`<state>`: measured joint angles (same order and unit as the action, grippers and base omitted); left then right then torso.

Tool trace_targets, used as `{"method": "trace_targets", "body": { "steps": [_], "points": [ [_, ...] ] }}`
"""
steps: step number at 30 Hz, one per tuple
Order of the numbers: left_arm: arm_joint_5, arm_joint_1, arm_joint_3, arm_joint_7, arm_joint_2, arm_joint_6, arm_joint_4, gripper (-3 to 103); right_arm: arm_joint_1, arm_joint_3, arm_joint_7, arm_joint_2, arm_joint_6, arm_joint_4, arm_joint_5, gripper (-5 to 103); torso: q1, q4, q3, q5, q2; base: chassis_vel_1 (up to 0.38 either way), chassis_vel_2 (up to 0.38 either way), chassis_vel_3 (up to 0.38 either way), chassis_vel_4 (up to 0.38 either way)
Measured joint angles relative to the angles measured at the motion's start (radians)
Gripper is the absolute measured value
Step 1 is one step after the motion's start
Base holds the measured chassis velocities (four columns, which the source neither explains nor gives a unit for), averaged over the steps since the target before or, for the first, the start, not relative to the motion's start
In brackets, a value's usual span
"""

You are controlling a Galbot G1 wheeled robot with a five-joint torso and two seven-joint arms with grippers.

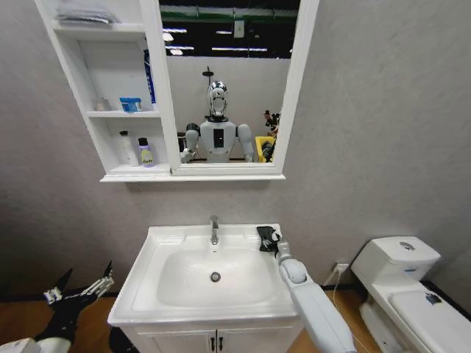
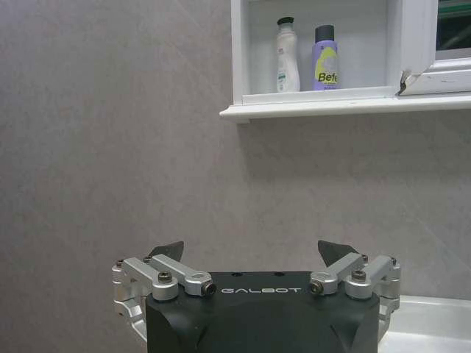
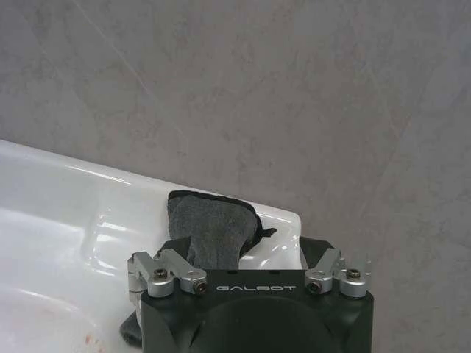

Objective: Move facial cleanser and shampoo from washbasin to cabinet, then wipe washbasin with towel.

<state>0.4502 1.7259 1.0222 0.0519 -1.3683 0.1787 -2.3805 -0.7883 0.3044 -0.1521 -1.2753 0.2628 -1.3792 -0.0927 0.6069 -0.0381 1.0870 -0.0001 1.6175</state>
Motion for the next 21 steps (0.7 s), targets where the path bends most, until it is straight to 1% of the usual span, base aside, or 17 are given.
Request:
{"method": "trace_targets", "body": {
  "steps": [1,2,3,4,5,6,7,9,11,12,14,15,16,17,18,19,21],
  "points": [
    [0.000,0.000,0.000,0.000,0.000,0.000,0.000,100,-0.073,0.013,-0.024,0.015,0.019,-0.090,0.001,92,0.000,-0.0001,0.000,0.0002,0.000,0.000,0.000,0.000,0.000],
    [0.000,0.000,0.000,0.000,0.000,0.000,0.000,100,-0.127,0.029,-0.040,0.022,0.028,-0.171,0.001,92,0.000,-0.0005,0.000,0.0006,0.000,0.000,0.000,0.000,0.000],
    [0.000,0.000,0.000,0.000,0.000,0.000,0.000,100,-0.127,0.029,-0.040,0.022,0.028,-0.171,0.001,92,0.000,-0.0005,0.000,0.0006,0.000,0.000,0.000,0.000,0.000],
    [0.000,0.000,0.000,-0.001,0.000,0.000,0.000,100,-0.216,0.065,-0.062,0.032,0.043,-0.325,-0.003,99,0.000,-0.0003,0.000,0.0000,0.000,0.000,0.000,0.000,0.000],
    [0.000,0.000,0.000,0.000,0.000,0.000,0.000,100,-0.275,0.090,-0.073,0.037,0.052,-0.407,-0.007,100,0.000,-0.0004,0.000,-0.0007,0.000,0.000,0.000,0.000,0.000],
    [0.000,0.000,0.000,0.000,0.000,0.000,0.000,100,-0.275,0.090,-0.073,0.037,0.052,-0.407,-0.007,100,0.000,-0.0004,0.000,-0.0007,0.000,0.000,0.000,0.000,0.000],
    [0.000,0.000,0.000,0.000,0.000,0.000,0.000,100,-0.348,0.118,-0.084,0.038,0.061,-0.489,-0.007,100,-0.001,-0.0004,0.000,-0.0002,0.000,0.000,0.000,0.000,0.000],
    [0.000,0.000,0.000,0.000,0.000,0.000,0.000,100,-0.370,0.126,-0.088,0.038,0.063,-0.513,-0.007,100,-0.001,-0.0004,0.000,0.0003,0.000,0.000,0.000,0.000,0.000],
    [0.000,0.000,0.000,0.000,0.000,0.000,0.000,100,-0.588,0.195,-0.126,0.003,0.045,-0.737,0.047,100,-0.001,-0.0005,0.000,-0.0001,0.000,0.000,0.000,0.000,0.000],
    [0.000,0.000,0.000,0.000,0.000,0.000,0.000,100,-0.588,0.195,-0.126,0.003,0.045,-0.737,0.047,100,-0.001,-0.0005,0.000,-0.0001,0.000,0.000,0.000,0.000,0.000],
    [0.000,0.000,0.000,0.000,0.000,0.000,0.000,100,-0.727,0.212,-0.139,-0.045,0.026,-0.874,0.110,100,-0.001,-0.0004,0.000,0.0003,0.000,0.000,0.000,0.000,0.000],
    [0.000,0.000,0.000,0.000,0.000,0.000,0.000,100,-0.727,0.212,-0.139,-0.045,0.026,-0.874,0.110,100,-0.001,-0.0004,0.000,0.0003,0.000,0.000,0.000,0.000,0.000],
    [0.000,0.000,0.000,0.000,0.000,0.000,0.000,100,-0.768,0.210,-0.145,-0.057,0.026,-0.914,0.125,100,-0.001,-0.0006,0.000,-0.0003,0.000,0.000,0.000,0.000,0.000],
    [0.000,0.000,0.000,0.000,0.000,0.000,0.000,100,-0.841,0.196,-0.169,-0.081,0.040,-0.990,0.154,100,-0.001,-0.0007,0.000,0.0003,0.000,0.000,0.000,0.000,0.000],
    [0.000,0.000,0.000,0.000,0.000,0.000,0.000,100,-0.879,0.186,-0.186,-0.091,0.055,-1.045,0.174,100,-0.001,-0.0006,0.000,-0.0001,0.000,0.000,0.000,0.000,0.000],
    [0.000,0.000,0.000,0.000,0.000,0.000,0.000,100,-0.879,0.186,-0.186,-0.091,0.055,-1.045,0.174,100,-0.001,-0.0006,0.000,-0.0001,0.000,0.000,0.000,0.000,0.000],
    [0.000,0.000,0.000,0.000,0.000,0.000,0.000,100,-0.917,0.172,-0.199,-0.107,0.078,-1.111,0.214,100,0.000,-0.0004,0.000,-0.0002,0.000,0.000,0.000,0.000,0.000]
  ]
}}
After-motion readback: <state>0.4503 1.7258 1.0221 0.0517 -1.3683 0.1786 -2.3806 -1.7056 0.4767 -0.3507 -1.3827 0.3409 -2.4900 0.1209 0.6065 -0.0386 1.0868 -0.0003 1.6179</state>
